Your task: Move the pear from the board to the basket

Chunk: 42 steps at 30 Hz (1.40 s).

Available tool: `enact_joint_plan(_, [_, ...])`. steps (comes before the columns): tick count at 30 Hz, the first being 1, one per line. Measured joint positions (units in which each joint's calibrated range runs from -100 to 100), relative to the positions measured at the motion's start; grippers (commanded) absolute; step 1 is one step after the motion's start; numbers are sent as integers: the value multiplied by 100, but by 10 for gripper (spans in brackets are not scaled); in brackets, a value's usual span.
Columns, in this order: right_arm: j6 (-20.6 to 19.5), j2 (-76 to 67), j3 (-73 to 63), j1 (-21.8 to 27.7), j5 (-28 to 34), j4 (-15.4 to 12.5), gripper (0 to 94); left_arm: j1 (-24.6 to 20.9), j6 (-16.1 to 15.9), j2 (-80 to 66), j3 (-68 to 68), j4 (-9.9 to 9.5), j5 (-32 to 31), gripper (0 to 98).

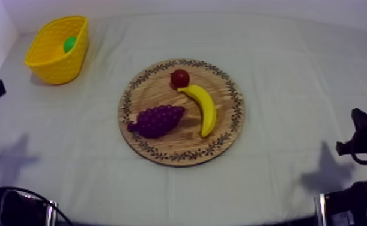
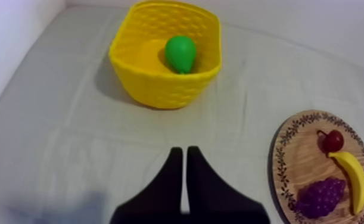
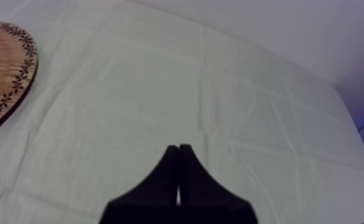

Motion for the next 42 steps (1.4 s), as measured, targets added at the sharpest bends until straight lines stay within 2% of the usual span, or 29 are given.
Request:
enact_joint_plan(7, [0,0,0,0,0,0,4,38,47,-1316,1076,-19,-62,0])
enact_joint_plan(15, [0,0,0,0,0,0,4,34,-115,-2475,1857,-32,-290,0])
enact_joint_plan(22, [-3,0,0,0,0,0,4,128,221,-3144,2750,-117,-853,0])
enact_joint_plan(30, [-3,0,0,0,-15,0,4,157,201,-3226,3205,-136,-1629,0])
enact_joint_plan(36, [-3,0,0,0,-15,0,4,157,590,-3226,3234,-140,-1749,0])
enact_joint_plan(42, [-3,0,0,0,-6,0,4,157,644,-3233,3241,-140,-1758,0])
